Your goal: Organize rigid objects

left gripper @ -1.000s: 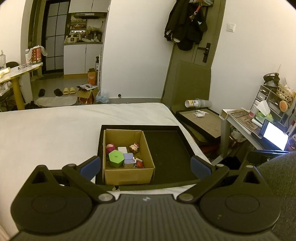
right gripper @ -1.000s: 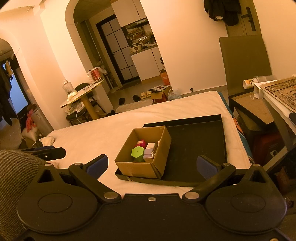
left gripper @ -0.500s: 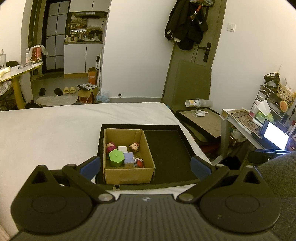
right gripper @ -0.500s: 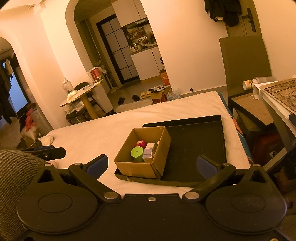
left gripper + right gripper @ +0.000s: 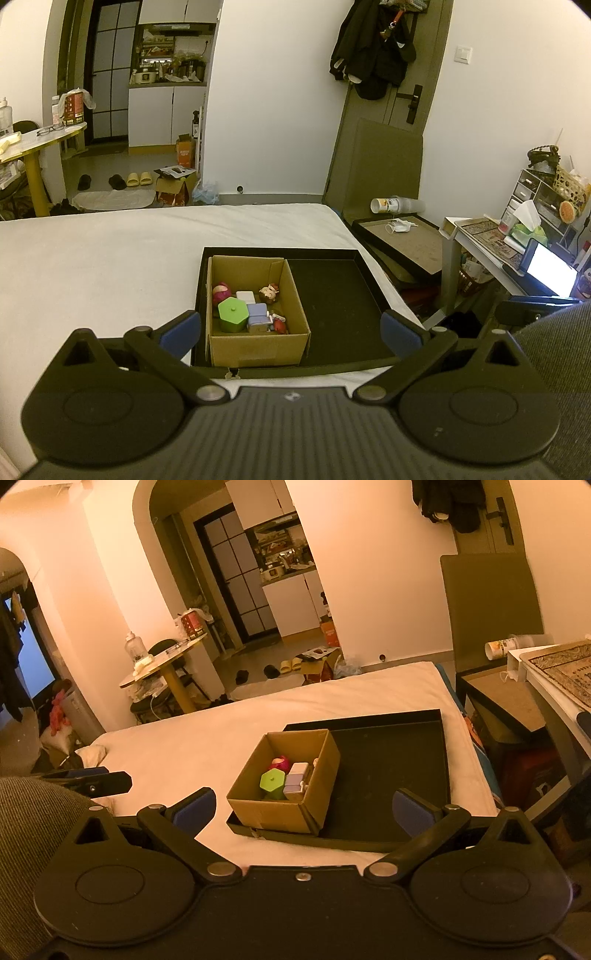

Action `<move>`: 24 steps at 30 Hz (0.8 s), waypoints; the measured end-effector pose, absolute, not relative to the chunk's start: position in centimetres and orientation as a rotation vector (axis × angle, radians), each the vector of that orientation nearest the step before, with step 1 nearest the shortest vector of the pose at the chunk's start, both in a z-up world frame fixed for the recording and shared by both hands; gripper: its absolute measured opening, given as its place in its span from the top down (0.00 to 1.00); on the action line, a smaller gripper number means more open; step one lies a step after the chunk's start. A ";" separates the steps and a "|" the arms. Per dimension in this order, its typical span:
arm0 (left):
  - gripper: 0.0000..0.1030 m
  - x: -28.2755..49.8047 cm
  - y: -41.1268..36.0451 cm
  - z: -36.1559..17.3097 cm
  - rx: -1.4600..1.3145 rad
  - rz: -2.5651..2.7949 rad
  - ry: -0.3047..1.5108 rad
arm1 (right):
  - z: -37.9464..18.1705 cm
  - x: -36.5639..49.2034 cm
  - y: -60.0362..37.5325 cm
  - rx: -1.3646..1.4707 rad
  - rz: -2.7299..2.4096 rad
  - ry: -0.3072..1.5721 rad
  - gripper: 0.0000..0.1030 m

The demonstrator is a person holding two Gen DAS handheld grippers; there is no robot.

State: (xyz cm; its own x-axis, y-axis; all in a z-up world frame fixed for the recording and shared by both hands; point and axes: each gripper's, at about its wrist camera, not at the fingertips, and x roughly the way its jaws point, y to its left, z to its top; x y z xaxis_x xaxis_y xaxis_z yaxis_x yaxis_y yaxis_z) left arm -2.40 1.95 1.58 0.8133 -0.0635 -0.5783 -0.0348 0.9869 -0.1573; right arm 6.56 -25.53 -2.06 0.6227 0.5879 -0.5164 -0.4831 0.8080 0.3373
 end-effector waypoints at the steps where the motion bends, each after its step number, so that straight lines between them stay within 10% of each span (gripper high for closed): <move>1: 0.00 -2.4 2.0 1.5 -0.166 -0.015 0.622 | -2.1 6.5 -25.6 0.172 0.619 0.654 0.00; 24: 0.00 -2.4 2.5 1.2 -0.182 -0.003 0.636 | -1.6 6.9 -26.0 0.152 0.627 0.655 0.00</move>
State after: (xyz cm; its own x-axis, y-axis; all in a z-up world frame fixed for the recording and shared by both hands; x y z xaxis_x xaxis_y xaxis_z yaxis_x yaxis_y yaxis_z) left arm -2.36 2.46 1.18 0.8052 -0.0581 -0.5901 -0.0534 0.9840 -0.1698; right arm 6.92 -25.96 -1.62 0.6169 0.5886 -0.5224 -0.4958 0.8062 0.3229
